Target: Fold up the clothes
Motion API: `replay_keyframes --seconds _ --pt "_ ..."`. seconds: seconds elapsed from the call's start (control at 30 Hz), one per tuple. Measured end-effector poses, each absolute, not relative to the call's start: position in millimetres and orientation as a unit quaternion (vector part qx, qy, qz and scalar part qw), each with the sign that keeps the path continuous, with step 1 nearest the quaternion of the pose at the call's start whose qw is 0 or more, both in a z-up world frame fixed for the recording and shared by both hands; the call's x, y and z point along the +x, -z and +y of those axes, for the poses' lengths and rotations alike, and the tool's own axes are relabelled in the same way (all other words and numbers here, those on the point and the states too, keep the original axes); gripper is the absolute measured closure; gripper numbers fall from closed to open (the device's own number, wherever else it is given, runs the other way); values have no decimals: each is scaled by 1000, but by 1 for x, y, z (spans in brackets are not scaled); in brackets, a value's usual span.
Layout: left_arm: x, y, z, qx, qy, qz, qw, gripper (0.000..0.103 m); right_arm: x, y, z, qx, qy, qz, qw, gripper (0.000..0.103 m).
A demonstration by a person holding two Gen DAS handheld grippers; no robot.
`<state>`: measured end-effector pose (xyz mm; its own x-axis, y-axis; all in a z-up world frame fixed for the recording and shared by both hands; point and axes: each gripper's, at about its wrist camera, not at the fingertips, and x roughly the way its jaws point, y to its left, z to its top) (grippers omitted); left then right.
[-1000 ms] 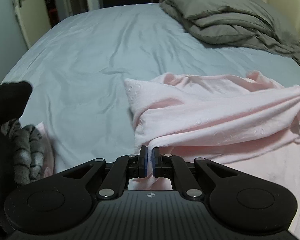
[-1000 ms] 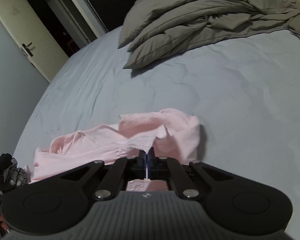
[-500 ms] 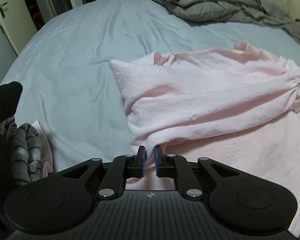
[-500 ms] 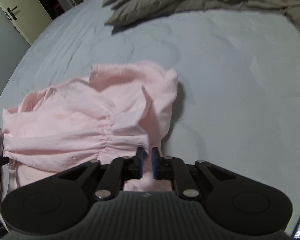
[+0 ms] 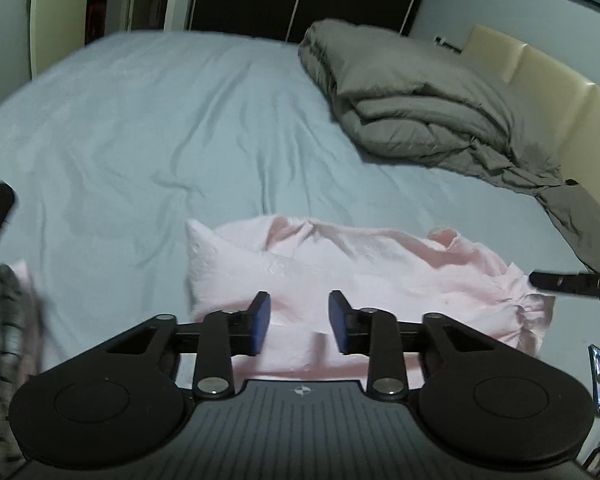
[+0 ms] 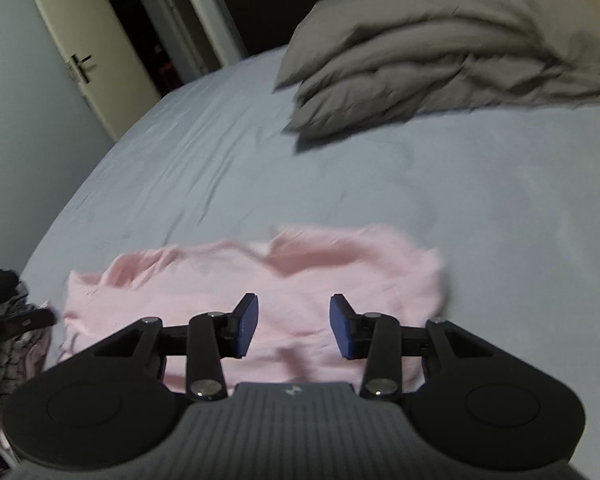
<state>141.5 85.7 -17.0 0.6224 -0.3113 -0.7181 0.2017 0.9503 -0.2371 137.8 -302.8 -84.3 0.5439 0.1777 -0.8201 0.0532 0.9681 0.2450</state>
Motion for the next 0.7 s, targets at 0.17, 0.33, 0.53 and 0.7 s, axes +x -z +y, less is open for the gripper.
replay_keyframes --seconds 0.17,0.33,0.53,0.7 --pt "163 45 86 -56 109 440 890 82 149 94 -294 120 -40 476 870 62" --pt "177 70 98 -72 79 450 887 83 160 104 -286 118 -44 476 870 63" --pt "188 89 98 -59 62 461 883 85 172 122 -303 111 -29 483 868 65" --pt "185 82 96 -51 52 454 888 85 172 112 -305 115 -22 474 873 60"
